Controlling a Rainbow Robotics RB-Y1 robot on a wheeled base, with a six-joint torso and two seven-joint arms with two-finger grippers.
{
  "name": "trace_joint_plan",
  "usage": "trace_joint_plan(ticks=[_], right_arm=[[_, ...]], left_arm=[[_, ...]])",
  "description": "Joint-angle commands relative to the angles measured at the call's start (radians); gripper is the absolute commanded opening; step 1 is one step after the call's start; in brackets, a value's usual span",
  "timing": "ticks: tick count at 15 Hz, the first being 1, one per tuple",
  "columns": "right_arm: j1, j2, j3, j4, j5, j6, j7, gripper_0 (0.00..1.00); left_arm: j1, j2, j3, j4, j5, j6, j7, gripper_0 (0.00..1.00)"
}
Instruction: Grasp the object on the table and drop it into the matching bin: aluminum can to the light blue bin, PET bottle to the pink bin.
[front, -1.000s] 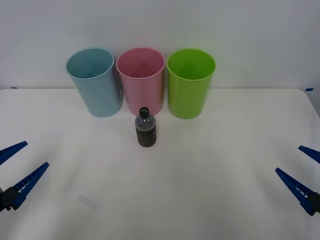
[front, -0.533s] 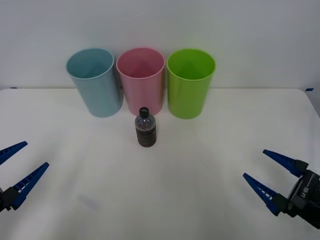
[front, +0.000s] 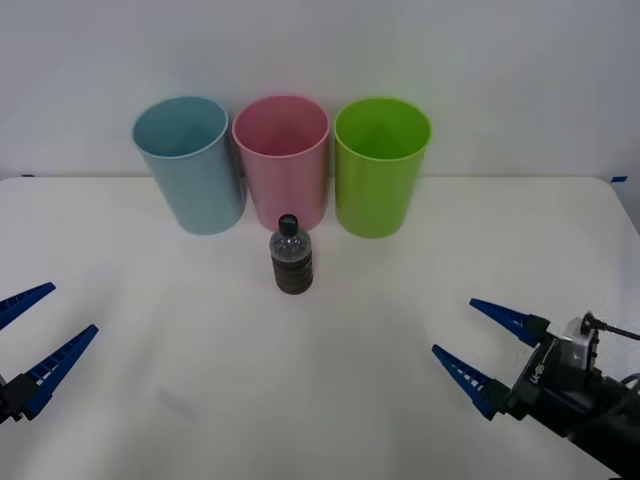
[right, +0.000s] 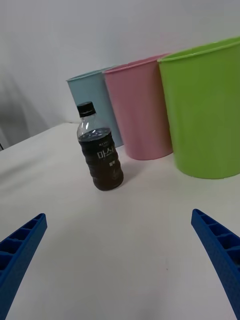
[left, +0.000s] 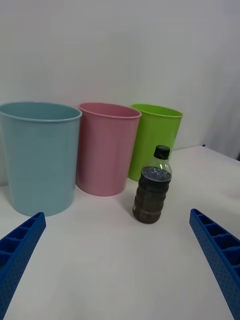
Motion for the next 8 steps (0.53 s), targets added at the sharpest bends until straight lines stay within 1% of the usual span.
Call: trace_joint_plan(ticks=[1, 8], right_arm=[[-0.025, 0.000, 0.067, 0.000, 0.000, 0.068, 0.032, 1.00], [-0.105, 0.000, 0.247, 0.000, -0.016, 0.278, 0.086, 1.00]], left_arm=[[0.000, 0.000, 0.000, 0.000, 0.000, 0.000, 0.000, 1.00], [0.000, 0.000, 0.000, 0.000, 0.000, 0.000, 0.000, 1.00]])
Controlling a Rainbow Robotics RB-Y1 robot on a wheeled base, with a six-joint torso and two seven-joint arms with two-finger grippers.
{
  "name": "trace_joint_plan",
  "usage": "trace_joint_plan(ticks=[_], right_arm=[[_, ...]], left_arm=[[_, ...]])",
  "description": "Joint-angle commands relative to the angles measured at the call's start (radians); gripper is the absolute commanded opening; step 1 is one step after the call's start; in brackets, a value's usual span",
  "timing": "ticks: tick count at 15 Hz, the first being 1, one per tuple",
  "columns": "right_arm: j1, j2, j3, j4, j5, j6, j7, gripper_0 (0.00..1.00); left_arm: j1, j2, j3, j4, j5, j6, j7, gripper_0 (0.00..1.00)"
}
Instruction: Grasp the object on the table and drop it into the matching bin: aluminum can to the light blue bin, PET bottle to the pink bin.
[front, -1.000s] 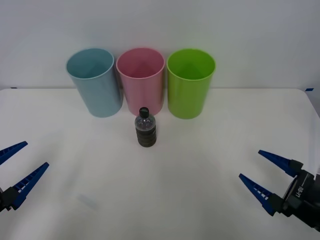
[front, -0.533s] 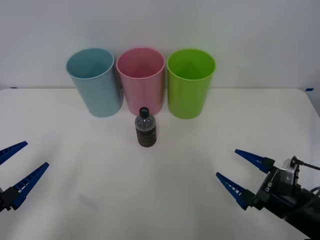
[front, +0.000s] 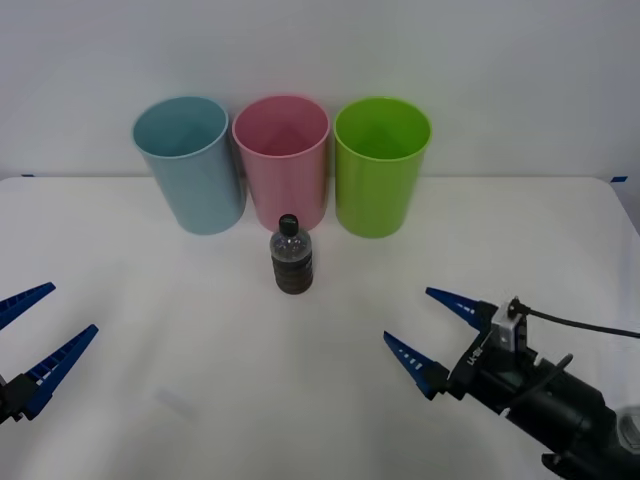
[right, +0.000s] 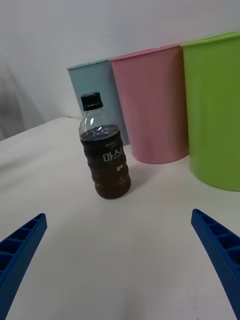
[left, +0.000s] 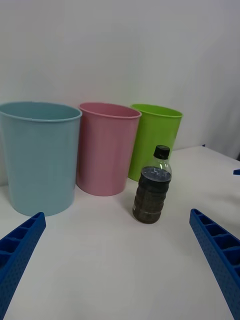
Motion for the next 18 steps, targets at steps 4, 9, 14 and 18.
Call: trace_joint_plan(ticks=[4, 9, 14, 18], right_arm=[[-0.062, 0.001, 0.128, 0.000, -0.006, 0.166, 0.036, 1.00], [-0.119, 0.029, 0.229, 0.000, 0.007, 0.316, 0.053, 1.00], [-0.180, 0.085, 0.298, 0.031, 0.060, 0.446, 0.061, 1.00], [-0.252, 0.164, 0.302, 0.138, 0.106, 0.449, 0.067, 1.00]], left_arm=[[0.000, 0.000, 0.000, 0.000, 0.000, 0.000, 0.000, 1.00], [0.000, 0.000, 0.000, 0.000, 0.000, 0.000, 0.000, 1.00], [0.000, 0.000, 0.000, 0.000, 0.000, 0.000, 0.000, 1.00], [0.000, 0.000, 0.000, 0.000, 0.000, 0.000, 0.000, 1.00]])
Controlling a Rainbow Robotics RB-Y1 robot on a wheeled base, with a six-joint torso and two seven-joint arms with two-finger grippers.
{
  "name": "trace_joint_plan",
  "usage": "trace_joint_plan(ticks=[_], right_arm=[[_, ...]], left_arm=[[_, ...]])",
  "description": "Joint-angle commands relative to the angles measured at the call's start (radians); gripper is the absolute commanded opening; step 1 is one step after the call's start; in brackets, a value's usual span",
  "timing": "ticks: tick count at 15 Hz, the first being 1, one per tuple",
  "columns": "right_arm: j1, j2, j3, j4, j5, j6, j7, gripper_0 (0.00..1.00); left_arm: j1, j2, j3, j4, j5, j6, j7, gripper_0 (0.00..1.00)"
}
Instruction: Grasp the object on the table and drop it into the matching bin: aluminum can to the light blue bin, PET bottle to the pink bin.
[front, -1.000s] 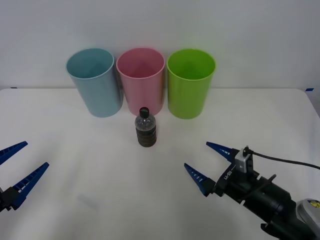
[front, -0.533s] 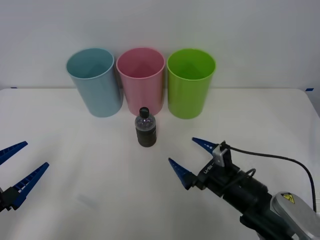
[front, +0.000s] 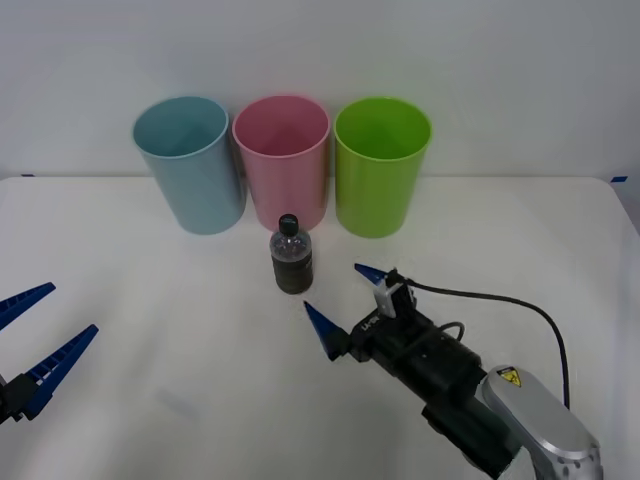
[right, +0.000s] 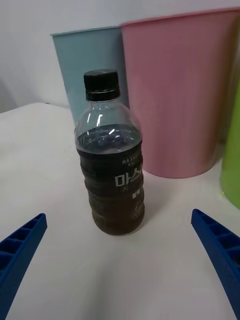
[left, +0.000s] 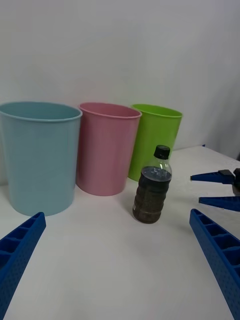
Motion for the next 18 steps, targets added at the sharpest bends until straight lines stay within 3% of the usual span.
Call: trace_joint_plan(ticks=[1, 18], right_arm=[[-0.038, 0.053, 0.000, 0.054, 0.027, 0.008, 0.005, 1.00], [-0.283, 0.238, 0.000, 0.365, 0.069, 0.138, 0.033, 1.00]], left_arm=[[0.000, 0.000, 0.000, 0.000, 0.000, 0.000, 0.000, 1.00], [0.000, 0.000, 0.000, 0.000, 0.000, 0.000, 0.000, 1.00]])
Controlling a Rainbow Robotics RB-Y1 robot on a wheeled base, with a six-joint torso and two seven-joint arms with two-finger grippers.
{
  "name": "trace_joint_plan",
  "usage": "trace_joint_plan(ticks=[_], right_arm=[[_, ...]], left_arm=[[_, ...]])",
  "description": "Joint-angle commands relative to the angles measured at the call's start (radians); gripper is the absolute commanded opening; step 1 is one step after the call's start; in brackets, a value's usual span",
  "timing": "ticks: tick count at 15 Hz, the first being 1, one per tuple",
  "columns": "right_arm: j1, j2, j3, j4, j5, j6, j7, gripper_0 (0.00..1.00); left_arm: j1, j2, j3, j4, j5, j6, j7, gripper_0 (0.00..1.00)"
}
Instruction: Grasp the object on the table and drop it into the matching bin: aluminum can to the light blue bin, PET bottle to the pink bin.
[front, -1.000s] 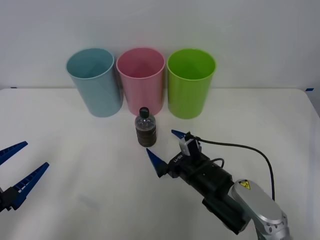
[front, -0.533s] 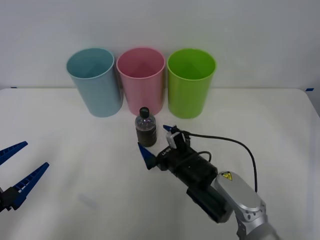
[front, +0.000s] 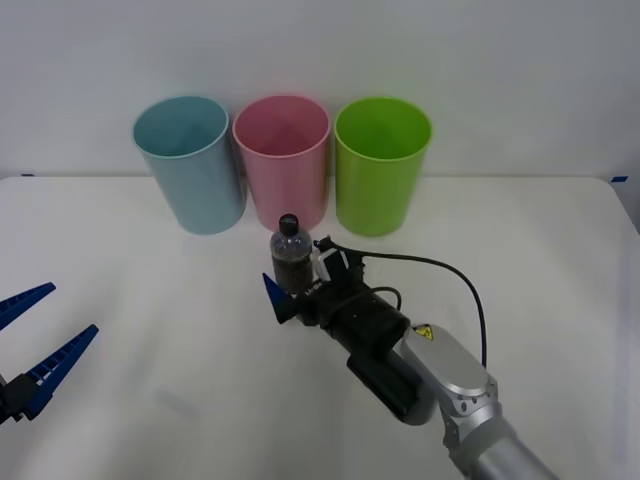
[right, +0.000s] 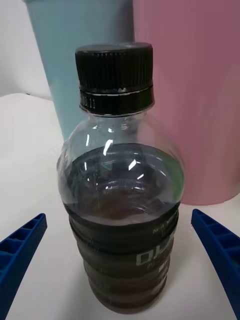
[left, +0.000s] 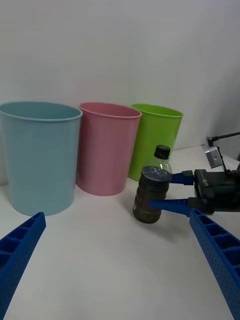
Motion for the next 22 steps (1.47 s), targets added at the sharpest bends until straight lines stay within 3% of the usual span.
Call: trace_joint_plan(ticks=[1, 11, 13, 14, 15, 22], right_arm=[[-0.044, 0.029, -0.009, 0.059, 0.000, 0.016, 0.000, 1.00], [-0.055, 0.049, 0.005, 0.067, 0.005, 0.059, 0.008, 1.00], [-0.055, 0.052, 0.005, 0.067, 0.008, 0.059, 0.008, 0.38], [-0.055, 0.053, 0.005, 0.068, 0.009, 0.059, 0.011, 0.12], [-0.056, 0.053, 0.005, 0.067, 0.009, 0.059, 0.012, 0.00], [-0.058, 0.053, 0.005, 0.067, 0.011, 0.059, 0.011, 0.00]], left_arm=[[0.000, 0.000, 0.000, 0.000, 0.000, 0.000, 0.000, 1.00], [0.000, 0.000, 0.000, 0.000, 0.000, 0.000, 0.000, 1.00], [0.000, 0.000, 0.000, 0.000, 0.000, 0.000, 0.000, 1.00], [0.000, 0.000, 0.000, 0.000, 0.000, 0.000, 0.000, 1.00], [0.000, 0.000, 0.000, 0.000, 0.000, 0.000, 0.000, 1.00], [0.000, 0.000, 0.000, 0.000, 0.000, 0.000, 0.000, 1.00]])
